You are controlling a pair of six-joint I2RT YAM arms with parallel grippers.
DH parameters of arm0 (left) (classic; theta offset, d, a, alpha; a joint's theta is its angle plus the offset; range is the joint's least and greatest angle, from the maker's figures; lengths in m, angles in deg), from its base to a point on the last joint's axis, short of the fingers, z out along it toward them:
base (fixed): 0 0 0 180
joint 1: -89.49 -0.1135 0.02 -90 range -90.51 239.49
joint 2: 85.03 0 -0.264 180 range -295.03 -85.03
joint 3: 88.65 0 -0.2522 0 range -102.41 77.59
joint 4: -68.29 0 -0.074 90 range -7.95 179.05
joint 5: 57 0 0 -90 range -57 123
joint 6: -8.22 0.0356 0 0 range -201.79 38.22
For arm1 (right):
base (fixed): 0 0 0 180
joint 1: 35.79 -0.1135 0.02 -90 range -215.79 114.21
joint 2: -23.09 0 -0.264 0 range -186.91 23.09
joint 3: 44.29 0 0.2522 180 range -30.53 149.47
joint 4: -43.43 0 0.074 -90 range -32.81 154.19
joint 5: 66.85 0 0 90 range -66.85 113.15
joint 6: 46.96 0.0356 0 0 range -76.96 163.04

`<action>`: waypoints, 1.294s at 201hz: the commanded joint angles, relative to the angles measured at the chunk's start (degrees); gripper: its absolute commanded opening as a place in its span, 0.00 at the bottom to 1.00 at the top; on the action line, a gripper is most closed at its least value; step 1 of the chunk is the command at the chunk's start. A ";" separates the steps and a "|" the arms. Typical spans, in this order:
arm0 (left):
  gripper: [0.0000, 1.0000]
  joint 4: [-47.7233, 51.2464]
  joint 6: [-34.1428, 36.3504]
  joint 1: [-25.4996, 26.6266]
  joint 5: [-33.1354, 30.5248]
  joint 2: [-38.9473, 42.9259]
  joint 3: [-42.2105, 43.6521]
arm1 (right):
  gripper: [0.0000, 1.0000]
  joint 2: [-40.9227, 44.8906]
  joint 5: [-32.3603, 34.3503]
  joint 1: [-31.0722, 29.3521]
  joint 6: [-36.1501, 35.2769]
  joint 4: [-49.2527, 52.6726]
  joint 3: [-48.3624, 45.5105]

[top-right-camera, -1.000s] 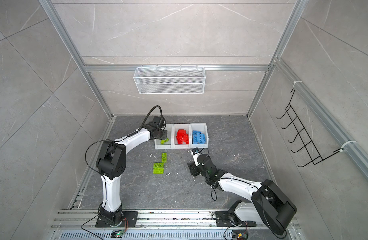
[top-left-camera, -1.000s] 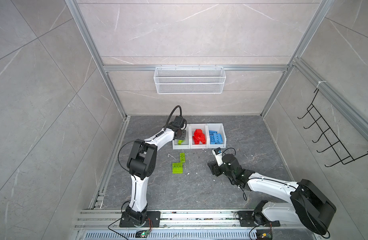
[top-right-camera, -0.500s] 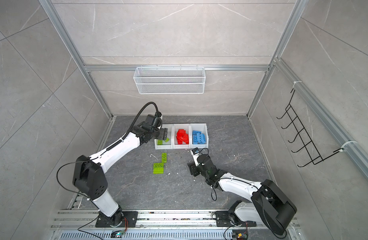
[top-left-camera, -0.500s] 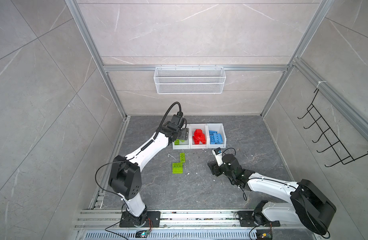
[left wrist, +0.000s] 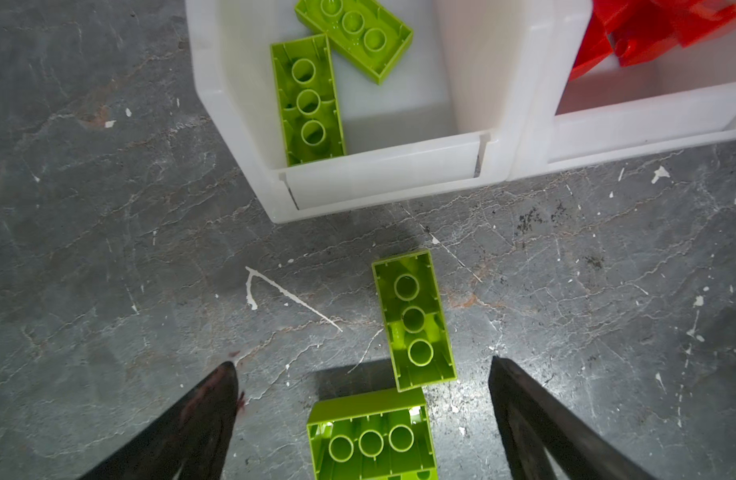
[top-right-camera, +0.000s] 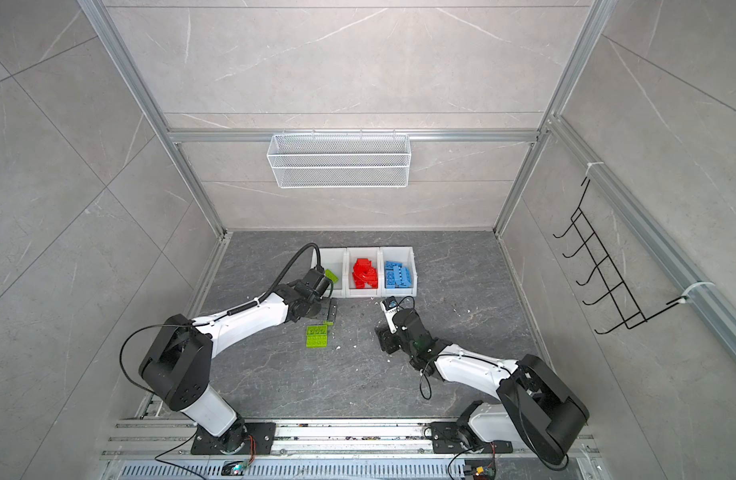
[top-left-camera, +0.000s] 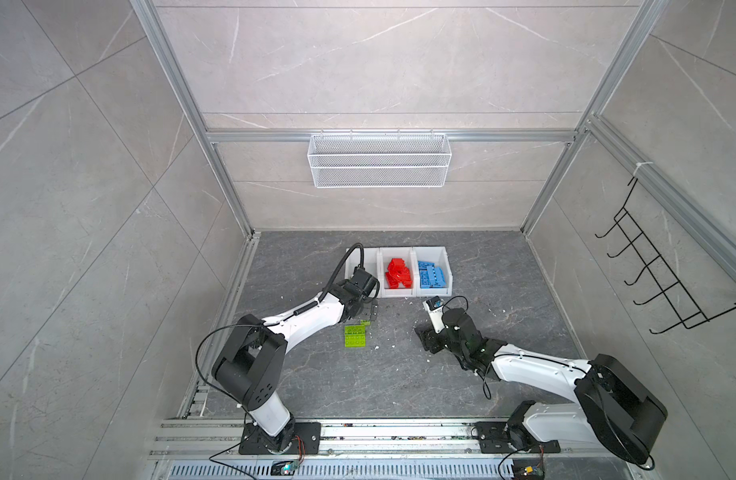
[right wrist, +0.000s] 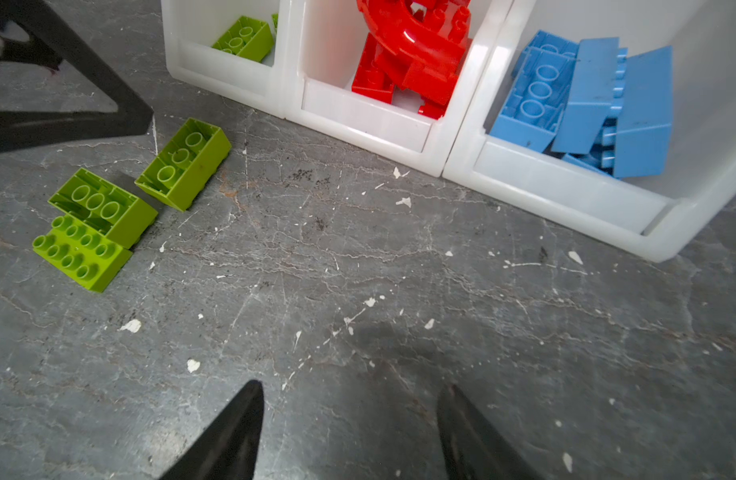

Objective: Sort the legos into containers by color
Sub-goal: 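Lower the left gripper to the next lime-green brick and grasp it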

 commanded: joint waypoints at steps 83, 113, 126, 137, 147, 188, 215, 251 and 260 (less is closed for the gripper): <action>0.83 -4.61 -1.61 0.38 1.74 -7.83 -4.01 | 0.68 1.88 -0.20 -0.53 0.70 -1.85 -1.27; 0.81 -5.31 -1.94 -0.32 2.92 -9.21 -4.13 | 0.68 1.54 0.34 -0.53 0.32 -1.58 -0.59; 0.79 -6.06 -2.03 -0.77 4.00 -9.63 -3.94 | 0.68 1.62 0.23 -0.66 0.29 -1.45 -0.67; 0.77 -6.42 -2.11 -1.01 4.25 -10.14 -3.93 | 0.68 1.87 0.26 -0.60 0.17 -1.32 -0.80; 0.74 -6.53 -2.27 -1.04 4.37 -10.73 -3.95 | 0.68 2.06 0.52 -0.61 0.15 -1.17 -0.80; 0.68 -7.81 -3.33 -1.19 3.98 -11.59 -2.89 | 0.68 1.29 0.97 -0.58 0.06 -0.53 -0.30; 0.65 -7.92 -3.08 -1.20 3.85 -12.54 -3.15 | 0.69 0.86 0.55 -0.60 0.32 -0.70 -0.07; 0.53 -7.88 -3.44 -1.26 4.05 -13.18 -3.51 | 0.69 0.42 0.10 -0.67 0.90 -1.14 0.05; 0.52 -7.55 -3.29 -1.29 3.82 -13.34 -3.77 | 0.68 0.32 -0.05 -0.62 1.29 -1.56 -0.10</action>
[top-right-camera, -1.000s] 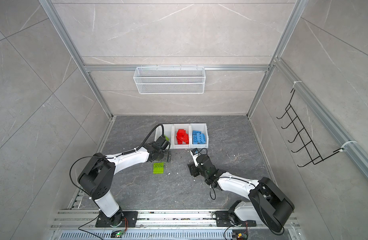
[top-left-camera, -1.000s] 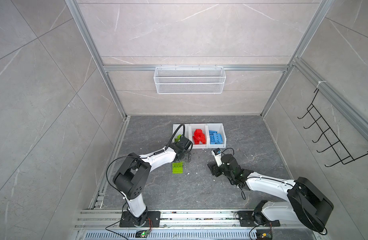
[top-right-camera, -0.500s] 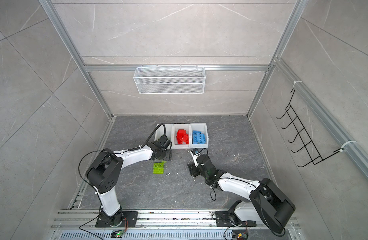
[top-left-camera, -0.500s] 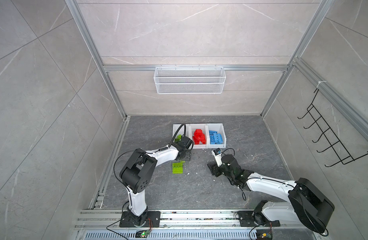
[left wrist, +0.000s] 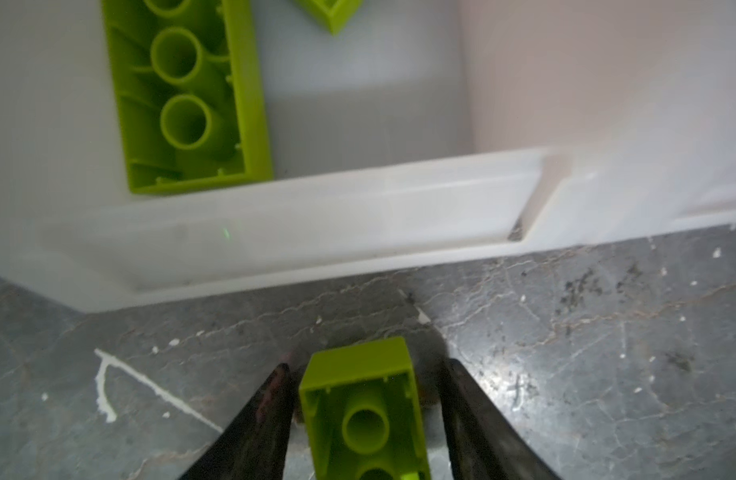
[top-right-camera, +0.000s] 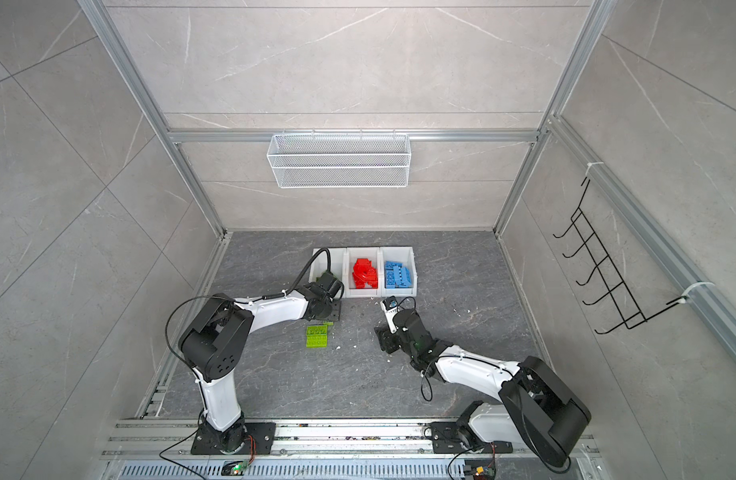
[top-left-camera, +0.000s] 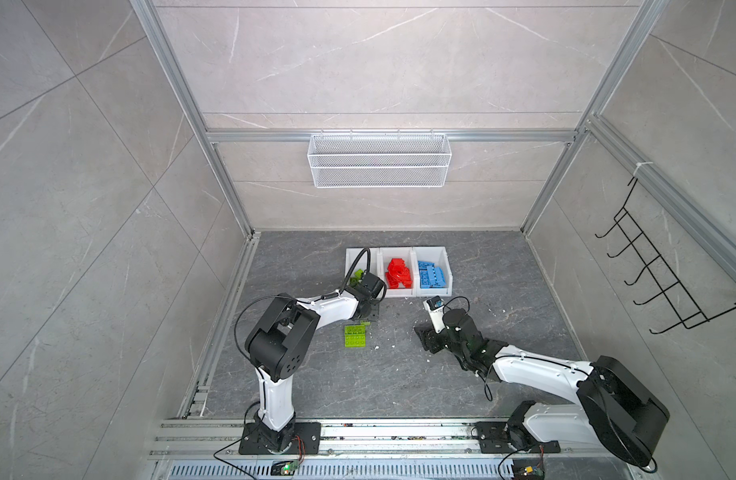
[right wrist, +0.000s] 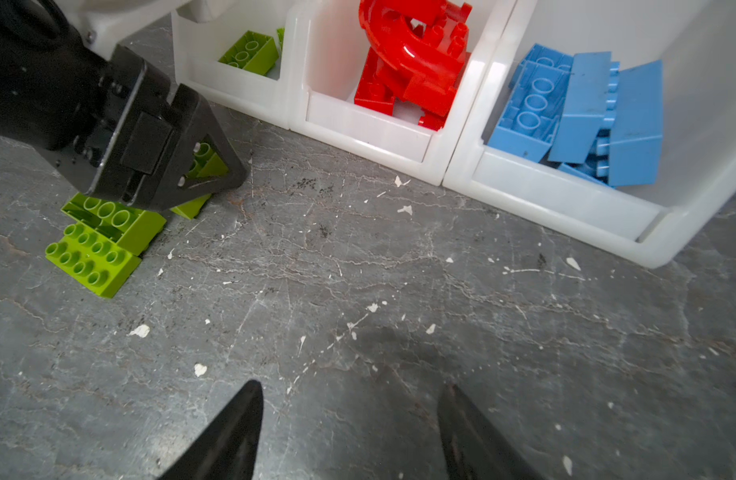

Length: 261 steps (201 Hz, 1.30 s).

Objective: Sort the legos into containers by color
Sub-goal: 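Lower the left gripper to the next lime-green brick and grasp it, then carry the lime-green brick into the green compartment and release it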

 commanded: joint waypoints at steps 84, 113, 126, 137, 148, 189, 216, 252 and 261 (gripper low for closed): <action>0.39 2.28 0.28 -0.32 -0.76 0.36 -1.98 | 0.68 -0.10 -0.02 -0.37 0.97 -0.65 0.07; 0.35 2.48 0.20 -0.32 -0.49 1.80 -1.73 | 0.69 0.12 0.43 -0.35 0.83 -0.53 -0.02; 0.34 2.43 0.20 -0.32 -0.45 2.38 -1.66 | 0.68 0.26 0.60 -0.35 0.71 -0.33 -0.02; 0.32 2.26 0.17 -0.32 -0.30 2.86 -1.64 | 0.68 0.45 0.78 -0.40 0.65 -0.31 -0.05; 0.31 2.09 0.11 -0.32 0.51 3.25 -1.80 | 0.68 0.62 0.95 -0.36 0.62 -0.23 -0.05; 0.29 4.67 0.53 -0.23 0.30 6.93 -2.82 | 0.69 1.52 1.57 -0.35 0.40 -0.14 -0.37; 0.29 6.46 1.66 -0.23 1.02 10.42 -3.47 | 0.69 0.77 1.33 -0.34 0.28 -0.83 -0.03; 0.29 10.89 5.93 -0.31 -2.14 12.62 -8.39 | 0.69 1.01 1.36 -0.40 0.25 -0.49 -0.01; 0.29 11.03 7.46 -0.71 -2.85 12.49 -10.00 | 0.69 1.43 1.40 -0.36 0.21 -0.49 -0.23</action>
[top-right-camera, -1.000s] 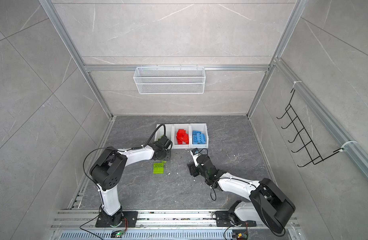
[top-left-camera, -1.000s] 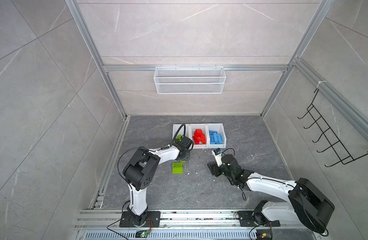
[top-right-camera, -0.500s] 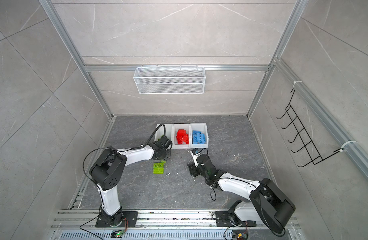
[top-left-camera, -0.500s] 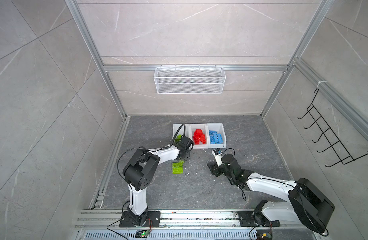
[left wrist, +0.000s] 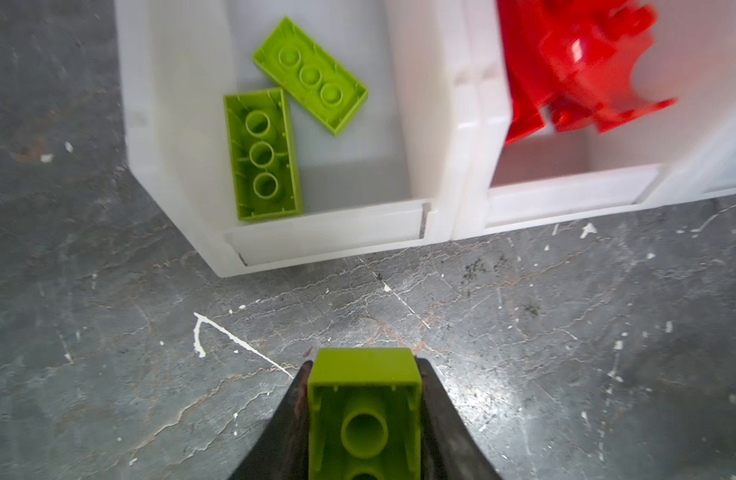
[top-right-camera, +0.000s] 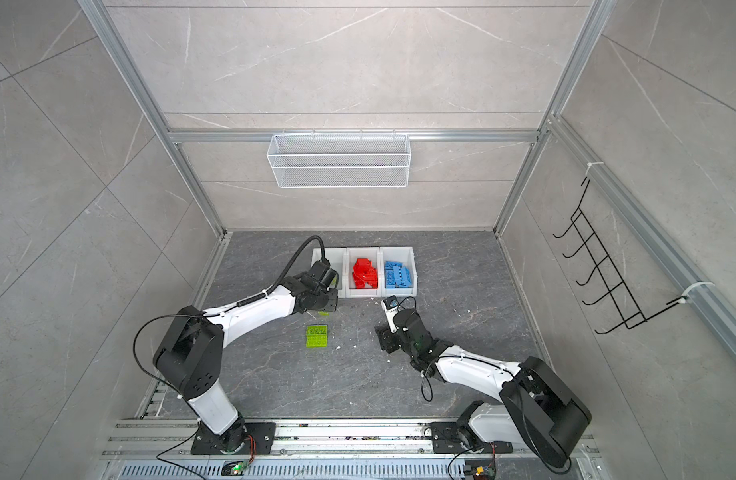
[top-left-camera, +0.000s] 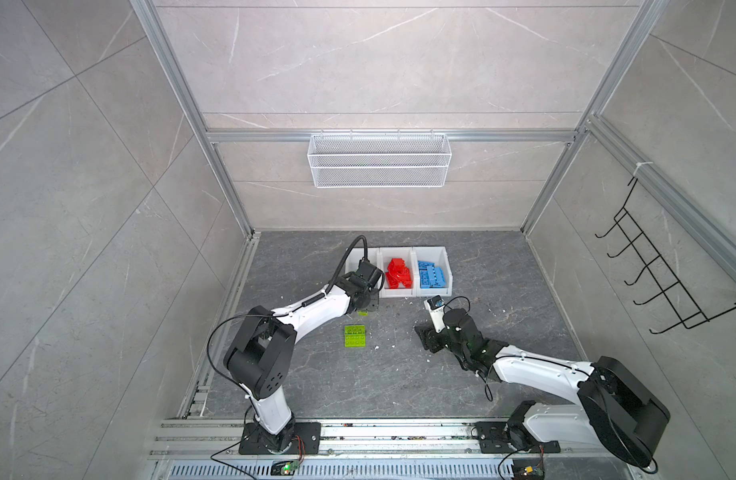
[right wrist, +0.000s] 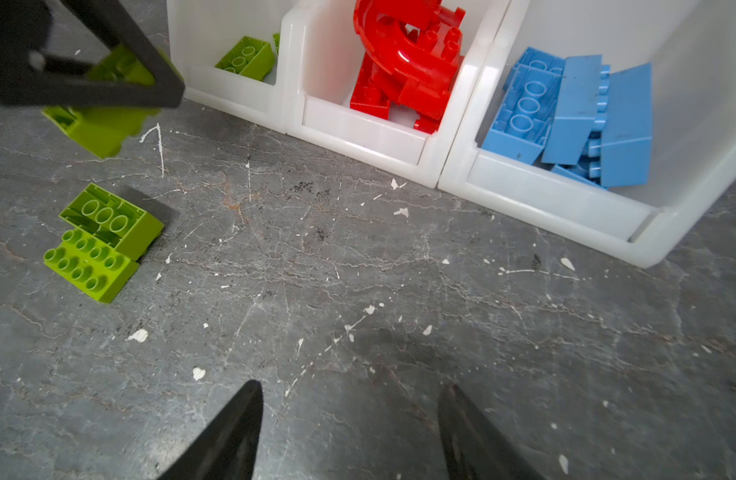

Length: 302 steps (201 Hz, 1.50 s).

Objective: Sort the legos into containers by color
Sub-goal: 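Carry the lime-green brick into the green compartment and release it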

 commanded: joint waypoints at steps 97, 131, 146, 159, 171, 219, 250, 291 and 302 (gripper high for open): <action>0.29 -0.38 13.34 -7.20 0.06 -11.38 -21.59 | 0.69 1.64 2.15 -0.35 -0.44 -0.38 -0.45; 0.29 -1.62 12.71 -8.64 0.42 -17.83 -25.25 | 0.69 1.75 2.22 -0.33 -0.42 -0.38 -0.51; 0.29 -1.80 12.69 -8.84 0.40 -19.66 -26.32 | 0.69 1.89 2.46 -0.35 -0.51 -0.32 -0.71; 0.29 -1.90 12.80 -8.84 0.12 -20.84 -27.12 | 0.69 2.00 2.64 -0.35 -0.51 -0.38 -0.72; 0.29 -1.66 13.01 -9.05 0.39 -21.72 -27.82 | 0.69 2.16 2.70 -0.35 -0.51 -0.45 -0.75; 0.32 -0.90 13.65 -9.19 0.78 -23.23 -28.38 | 0.69 2.34 1.91 -0.35 -0.26 -0.55 -0.72; 0.45 0.00 13.80 -9.20 0.88 -23.21 -28.36 | 0.69 2.58 1.42 -0.35 0.00 -0.47 -0.72; 0.74 2.16 13.75 -9.17 0.69 -20.95 -29.34 | 0.69 3.92 1.87 -0.35 -0.19 0.15 -0.99; 0.77 2.31 13.51 -9.13 0.36 -19.30 -28.85 | 0.69 4.03 1.87 -0.34 -0.19 0.07 -1.07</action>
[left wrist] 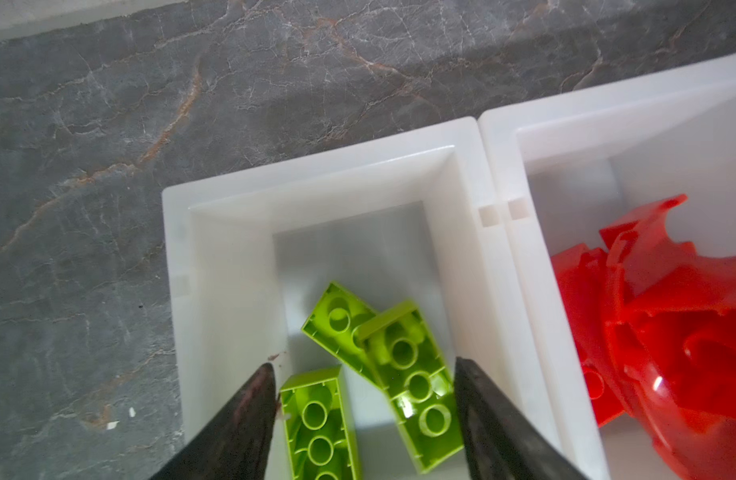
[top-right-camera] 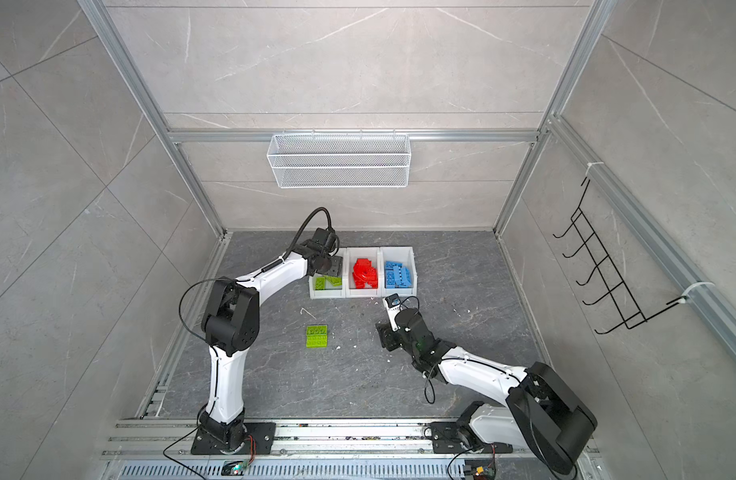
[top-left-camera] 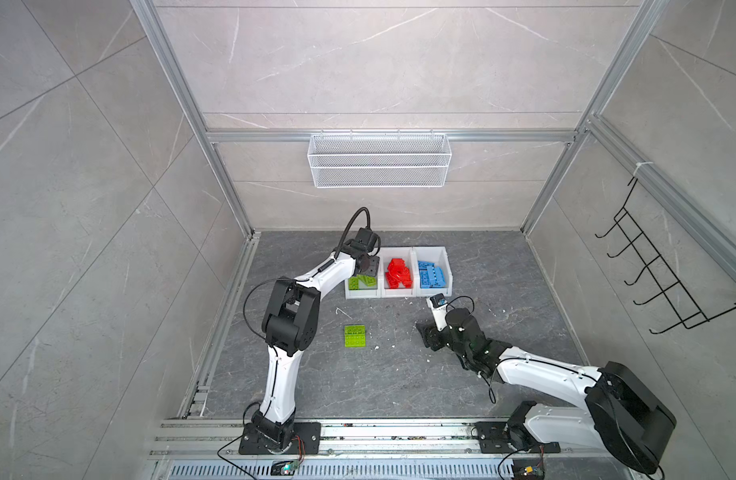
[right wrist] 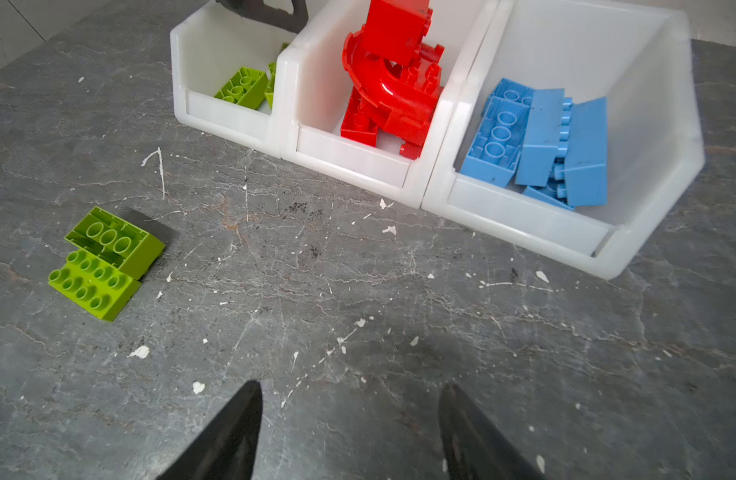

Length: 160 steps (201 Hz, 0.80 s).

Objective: Sort the legos into containers by color
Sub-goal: 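Carry the lime-green brick into the green compartment and release it, then move the left gripper back to the lime-green bricks and grasp one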

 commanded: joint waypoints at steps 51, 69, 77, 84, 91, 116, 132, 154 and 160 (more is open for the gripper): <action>0.83 3.33 0.36 3.98 -3.68 16.04 3.06 | 0.69 1.97 -0.19 -0.31 -0.05 0.30 -1.07; 0.84 7.95 -1.39 7.03 -7.67 19.74 4.14 | 0.69 1.96 -0.03 -0.36 -0.19 0.31 -0.95; 0.85 9.69 -3.15 8.09 -8.09 21.49 5.66 | 0.69 1.81 -0.08 -0.35 -0.21 0.34 -0.90; 0.86 10.90 -5.60 8.70 -8.77 23.28 7.96 | 0.69 1.66 -0.19 -0.35 -0.14 0.39 -0.88; 0.88 11.18 -7.64 9.07 -8.53 25.23 11.02 | 0.69 1.31 -0.28 -0.36 -0.08 0.39 -0.69; 0.95 9.50 -15.50 9.24 -7.42 31.58 23.48 | 0.69 0.44 -0.92 -0.35 0.15 0.18 -0.53; 0.96 10.14 -19.53 9.36 -6.89 32.89 27.88 | 0.69 -0.33 -1.20 -0.36 0.14 0.05 -0.31; 0.97 10.72 -21.91 10.21 -6.39 32.69 30.86 | 0.69 -1.08 -1.35 -0.35 0.09 0.26 0.05; 0.97 11.83 -22.58 10.35 -6.53 32.28 30.83 | 0.69 -1.11 -1.61 -0.35 0.16 0.35 0.07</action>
